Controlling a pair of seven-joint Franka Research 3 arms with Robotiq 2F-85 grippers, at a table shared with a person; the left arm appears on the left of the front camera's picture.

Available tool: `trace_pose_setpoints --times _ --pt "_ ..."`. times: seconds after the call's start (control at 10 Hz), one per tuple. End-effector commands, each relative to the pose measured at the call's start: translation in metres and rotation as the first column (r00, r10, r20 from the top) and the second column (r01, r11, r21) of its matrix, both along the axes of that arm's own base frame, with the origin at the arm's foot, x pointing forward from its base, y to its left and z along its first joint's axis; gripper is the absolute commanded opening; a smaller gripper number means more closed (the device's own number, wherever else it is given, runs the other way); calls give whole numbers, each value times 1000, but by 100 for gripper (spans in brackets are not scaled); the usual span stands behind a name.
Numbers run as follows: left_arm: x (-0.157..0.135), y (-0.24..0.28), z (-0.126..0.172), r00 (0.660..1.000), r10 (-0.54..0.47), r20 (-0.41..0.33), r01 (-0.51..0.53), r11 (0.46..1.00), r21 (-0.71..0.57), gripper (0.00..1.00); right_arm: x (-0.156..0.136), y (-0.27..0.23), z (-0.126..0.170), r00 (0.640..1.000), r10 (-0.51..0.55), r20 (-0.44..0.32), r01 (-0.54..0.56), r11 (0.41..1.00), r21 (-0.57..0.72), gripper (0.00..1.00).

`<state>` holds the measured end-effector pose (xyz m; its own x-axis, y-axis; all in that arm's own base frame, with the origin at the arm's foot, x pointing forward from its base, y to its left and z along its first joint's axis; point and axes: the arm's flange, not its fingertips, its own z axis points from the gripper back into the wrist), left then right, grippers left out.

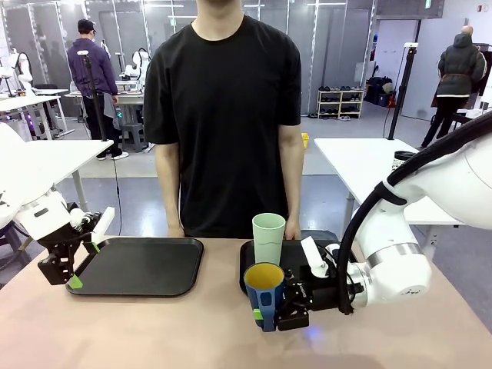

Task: Sort and store the cups by type.
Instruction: Pick up the Handle plastic cup and place it into the empty Flat Tray.

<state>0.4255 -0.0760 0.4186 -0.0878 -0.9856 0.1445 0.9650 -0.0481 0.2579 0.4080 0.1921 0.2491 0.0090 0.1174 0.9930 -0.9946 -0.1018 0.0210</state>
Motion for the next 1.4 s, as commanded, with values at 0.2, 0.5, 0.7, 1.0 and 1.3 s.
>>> trace_pose_setpoints --times 0.2,0.5,0.7,1.0,1.3 --pt "-1 1 -2 1000 5 23 -5 1000 20 100 0 -4 -5 1000 -6 -13 6 1000 8 50" --pt "-1 1 -2 1000 5 23 -5 1000 20 100 0 -3 -5 1000 -6 -13 6 1000 0 69" --pt "-1 1 -2 1000 5 23 -5 1000 20 100 11 33 -16 1000 16 -5 -15 998 54 69" --pt "-1 1 -2 1000 5 23 -5 1000 20 100 25 84 -25 998 -64 24 63 997 40 69" --pt "-1 1 -2 1000 5 23 -5 1000 20 100 45 141 -28 995 -96 31 94 993 65 69"
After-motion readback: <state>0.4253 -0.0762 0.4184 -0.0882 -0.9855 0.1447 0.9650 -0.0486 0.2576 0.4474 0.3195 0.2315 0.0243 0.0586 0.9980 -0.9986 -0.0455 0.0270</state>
